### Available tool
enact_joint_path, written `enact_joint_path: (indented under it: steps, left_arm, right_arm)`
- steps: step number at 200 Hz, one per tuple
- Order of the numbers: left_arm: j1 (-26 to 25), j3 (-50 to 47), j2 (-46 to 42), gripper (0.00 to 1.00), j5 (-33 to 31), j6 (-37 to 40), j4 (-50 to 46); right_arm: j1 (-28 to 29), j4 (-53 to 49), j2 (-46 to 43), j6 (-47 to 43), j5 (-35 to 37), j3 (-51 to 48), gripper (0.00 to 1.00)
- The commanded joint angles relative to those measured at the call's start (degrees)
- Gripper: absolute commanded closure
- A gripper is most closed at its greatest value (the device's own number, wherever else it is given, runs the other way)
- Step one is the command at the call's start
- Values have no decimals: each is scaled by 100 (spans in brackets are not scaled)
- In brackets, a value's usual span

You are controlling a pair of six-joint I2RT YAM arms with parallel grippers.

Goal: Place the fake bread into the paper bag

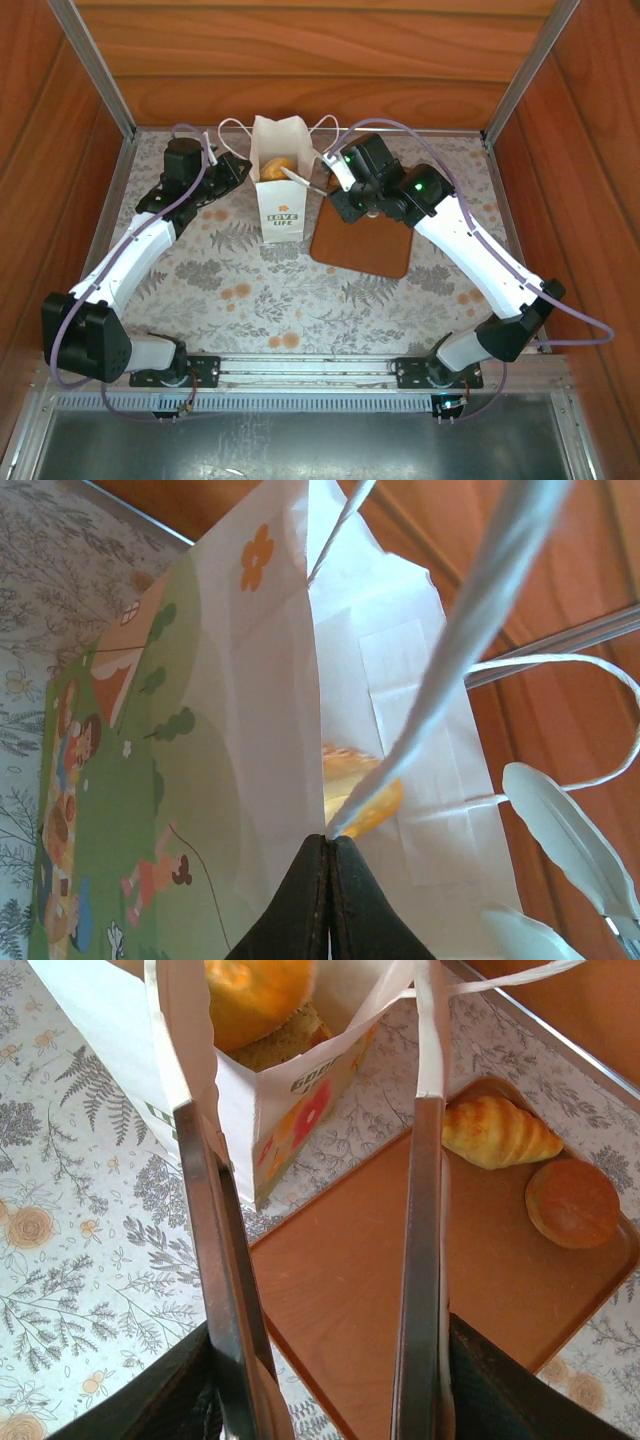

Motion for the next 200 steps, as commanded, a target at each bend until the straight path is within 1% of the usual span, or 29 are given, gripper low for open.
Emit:
enact_joint_path:
  steps: [1, 50, 143, 174, 200]
  left_arm:
    - [-39, 29, -123, 92, -49, 106, -69]
    - [-34, 106, -174, 91, -15, 171, -234]
    - [-5, 186, -530, 59, -42, 336, -391]
    - [3, 183, -758, 50, -325, 645, -658]
    - [32, 69, -993, 43, -587, 881, -777]
  right_arm:
    - [51, 266, -111, 50, -21, 134, 46]
    - [52, 577, -381, 90, -186, -116, 47]
    - [43, 1115, -959, 391, -635, -161, 49]
    - [34, 1165, -1235, 461, -663, -189, 49]
    - [4, 1122, -1559, 512, -465, -281, 49]
